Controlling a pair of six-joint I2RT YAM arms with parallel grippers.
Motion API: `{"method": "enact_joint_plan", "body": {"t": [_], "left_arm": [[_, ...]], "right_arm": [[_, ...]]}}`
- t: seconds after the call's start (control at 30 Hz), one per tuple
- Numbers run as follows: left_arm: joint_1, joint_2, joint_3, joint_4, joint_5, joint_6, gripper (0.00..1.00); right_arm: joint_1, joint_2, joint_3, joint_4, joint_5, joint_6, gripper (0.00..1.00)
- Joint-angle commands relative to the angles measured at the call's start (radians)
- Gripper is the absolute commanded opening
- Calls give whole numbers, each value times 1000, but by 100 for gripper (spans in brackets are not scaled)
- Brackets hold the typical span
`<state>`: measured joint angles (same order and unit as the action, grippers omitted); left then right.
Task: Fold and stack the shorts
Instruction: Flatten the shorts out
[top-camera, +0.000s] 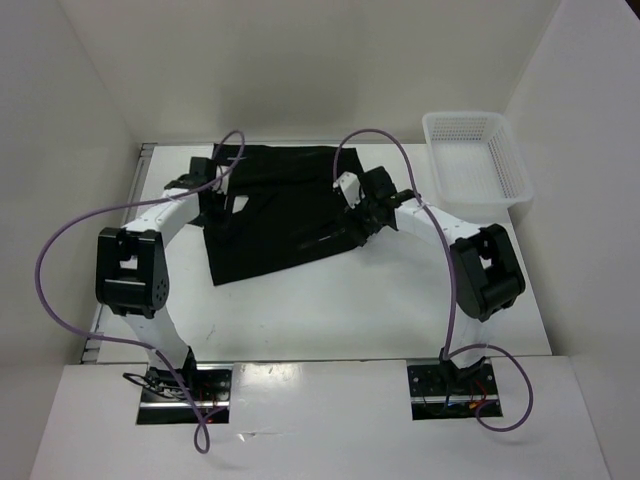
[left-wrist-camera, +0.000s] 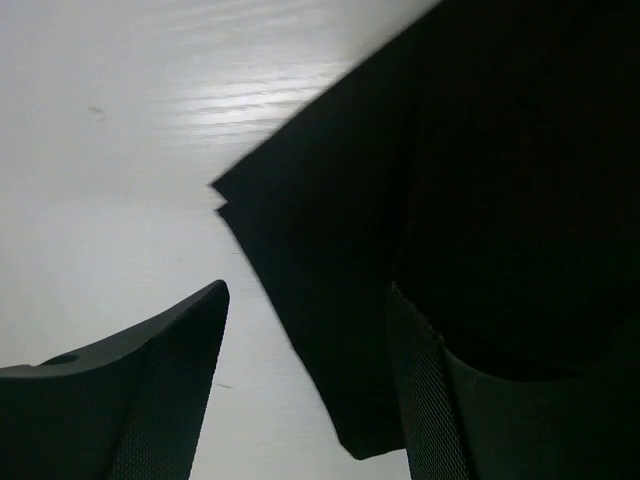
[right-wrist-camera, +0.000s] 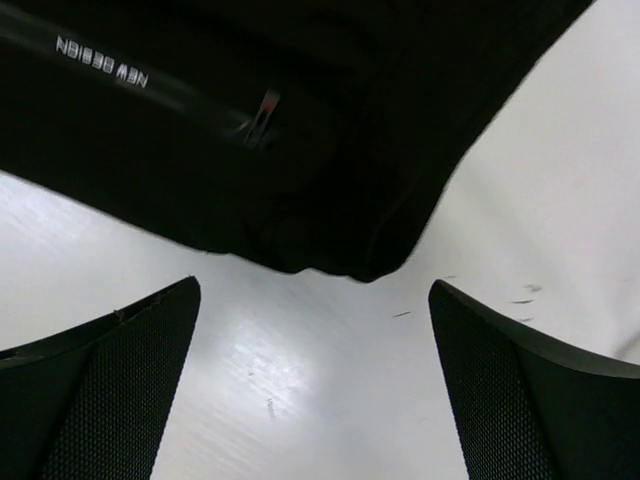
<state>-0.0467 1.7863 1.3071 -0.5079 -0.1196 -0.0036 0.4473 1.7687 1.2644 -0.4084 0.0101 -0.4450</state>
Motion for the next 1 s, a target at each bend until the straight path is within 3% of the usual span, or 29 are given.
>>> {"method": "enact_joint_plan", "body": {"t": [0.0,0.27,0.53,0.67,0.83,0.97], "left_arm": [[-82,-34,-31,98,-46,4,71],[-139,13,-104,170,-153,4,68],[-120,94,-65,193,-224,4,53],[-120,124,-52,181,-224,4,41],[-85,176,6,147,-224,4,5],[-67,185,75,138,-235,4,0]], "right_arm": [[4,-23,-51,34,-45,57,99],[4,-23,-146,97,-81,107,94],[4,-2,-131,151,-117,164,89],[-5,8,-88,119,-194,176,89],[-58,43,-45,100,-260,224,89],[-70,80,-36,160,-141,278,89]]}}
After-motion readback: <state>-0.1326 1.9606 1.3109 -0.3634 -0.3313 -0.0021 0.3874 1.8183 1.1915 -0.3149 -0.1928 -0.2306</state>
